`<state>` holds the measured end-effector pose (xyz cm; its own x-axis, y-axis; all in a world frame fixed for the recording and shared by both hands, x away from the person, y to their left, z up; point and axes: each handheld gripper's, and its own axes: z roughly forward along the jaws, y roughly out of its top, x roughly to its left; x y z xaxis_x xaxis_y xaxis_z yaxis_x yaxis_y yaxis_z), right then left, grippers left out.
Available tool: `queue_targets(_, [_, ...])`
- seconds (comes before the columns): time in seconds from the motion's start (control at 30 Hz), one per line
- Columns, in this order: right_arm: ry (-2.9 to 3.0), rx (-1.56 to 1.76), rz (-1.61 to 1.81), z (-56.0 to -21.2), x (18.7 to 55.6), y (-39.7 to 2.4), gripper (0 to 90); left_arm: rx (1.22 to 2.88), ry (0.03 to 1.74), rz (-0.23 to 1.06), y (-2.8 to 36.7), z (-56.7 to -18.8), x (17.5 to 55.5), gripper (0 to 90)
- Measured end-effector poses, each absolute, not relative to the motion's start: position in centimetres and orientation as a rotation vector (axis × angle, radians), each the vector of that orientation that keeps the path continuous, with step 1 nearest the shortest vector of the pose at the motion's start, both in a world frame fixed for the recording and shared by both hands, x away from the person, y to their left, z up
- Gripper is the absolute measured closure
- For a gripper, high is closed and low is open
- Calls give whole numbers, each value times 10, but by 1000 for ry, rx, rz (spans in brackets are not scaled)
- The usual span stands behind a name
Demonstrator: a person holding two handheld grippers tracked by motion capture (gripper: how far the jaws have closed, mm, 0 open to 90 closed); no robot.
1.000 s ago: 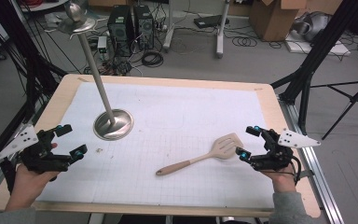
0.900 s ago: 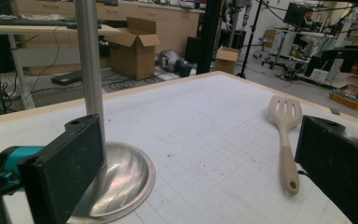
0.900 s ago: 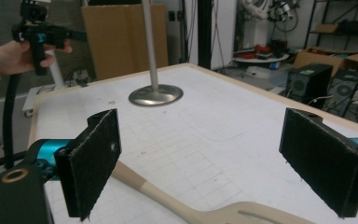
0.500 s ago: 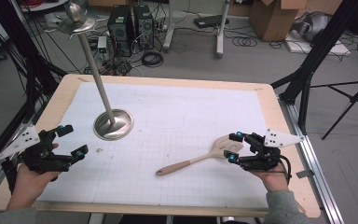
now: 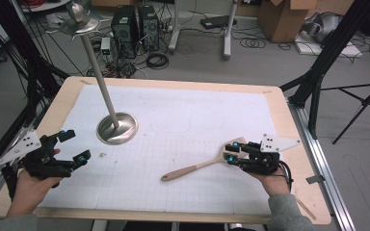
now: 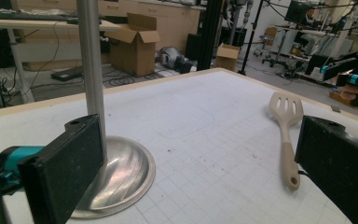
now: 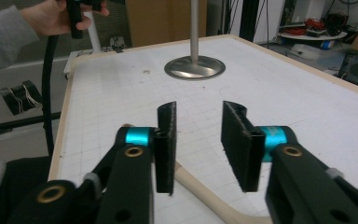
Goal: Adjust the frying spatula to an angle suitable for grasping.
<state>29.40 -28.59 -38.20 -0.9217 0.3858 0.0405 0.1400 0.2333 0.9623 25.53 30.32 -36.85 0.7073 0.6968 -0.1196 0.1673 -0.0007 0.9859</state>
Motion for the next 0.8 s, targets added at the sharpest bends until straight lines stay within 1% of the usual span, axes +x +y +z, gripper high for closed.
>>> queue_targets(0.13, [2312, 476, 1761, -384, 295, -282, 814, 1549, 737, 480, 304, -370, 254, 19])
queue_targets(0.2, [2320, 459, 1767, -385, 296, -281, 855, 1550, 740, 481, 305, -370, 254, 19])
queue_targets(0.23, [2320, 459, 1767, -385, 296, -281, 855, 1550, 740, 481, 305, -370, 254, 19])
queue_targets(0.27, [2330, 453, 1774, -386, 298, -279, 894, 1551, 740, 483, 305, -370, 253, 19])
queue_targets(0.8, [2436, 448, 1711, -398, 308, -248, 895, 1552, 755, 496, 311, -372, 247, 19])
